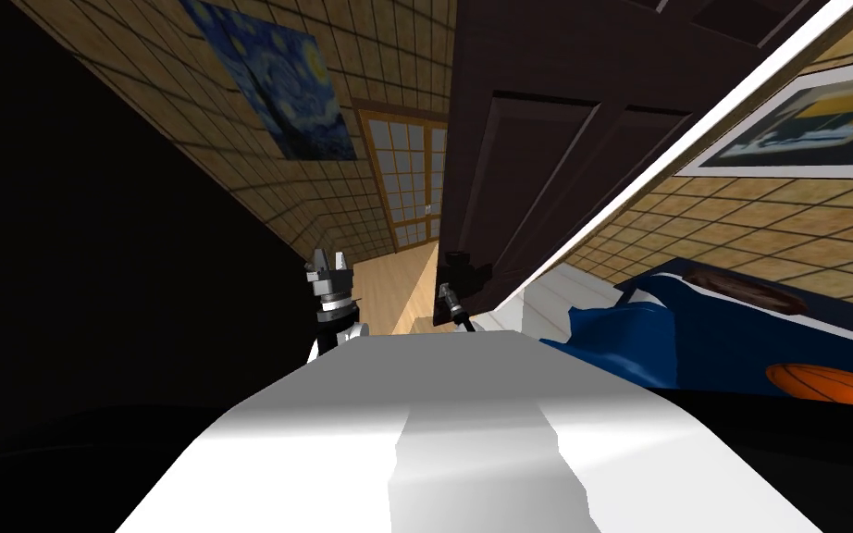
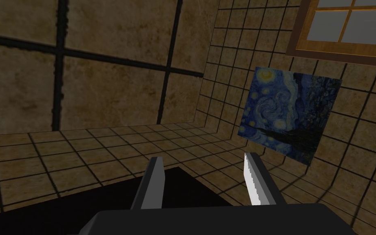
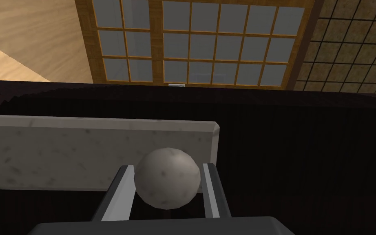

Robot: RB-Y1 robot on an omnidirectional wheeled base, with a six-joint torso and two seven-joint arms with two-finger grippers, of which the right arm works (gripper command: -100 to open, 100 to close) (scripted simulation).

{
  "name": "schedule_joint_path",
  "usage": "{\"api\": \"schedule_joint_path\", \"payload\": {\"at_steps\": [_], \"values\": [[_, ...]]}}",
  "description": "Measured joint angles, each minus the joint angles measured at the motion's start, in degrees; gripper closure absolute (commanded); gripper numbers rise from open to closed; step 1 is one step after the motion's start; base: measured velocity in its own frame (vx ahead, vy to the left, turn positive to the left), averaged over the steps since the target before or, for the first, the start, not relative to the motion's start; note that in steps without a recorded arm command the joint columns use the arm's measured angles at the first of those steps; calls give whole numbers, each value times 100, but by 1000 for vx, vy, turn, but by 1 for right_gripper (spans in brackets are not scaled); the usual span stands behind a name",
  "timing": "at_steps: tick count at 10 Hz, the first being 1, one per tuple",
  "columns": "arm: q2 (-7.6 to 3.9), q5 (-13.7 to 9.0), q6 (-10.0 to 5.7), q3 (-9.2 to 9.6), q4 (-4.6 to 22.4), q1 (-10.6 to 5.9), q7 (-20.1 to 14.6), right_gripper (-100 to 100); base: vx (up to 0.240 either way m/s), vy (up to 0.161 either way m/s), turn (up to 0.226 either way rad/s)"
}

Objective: Push the door open

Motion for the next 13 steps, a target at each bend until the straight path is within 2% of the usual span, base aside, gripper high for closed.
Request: {"api": "schedule_joint_path", "payload": {"at_steps": [2,3,4,5,8,11,13], "values": [[-87,-29,33,-64,-205,133,25,100,167,87,-66],[-98,-64,-20,-138,-68,36,39,100,183,95,-125],[-186,-105,23,-226,-193,98,45,100,180,83,-73],[-205,-142,-12,-303,-70,25,59,-100,-70,43,-53],[-205,-167,20,-301,-107,22,34,-100,-202,19,-37],[-137,-192,75,-295,-183,41,5,-100,-248,35,-49],[-91,-204,86,-290,-194,51,-16,-100,-14,25,10]]}}
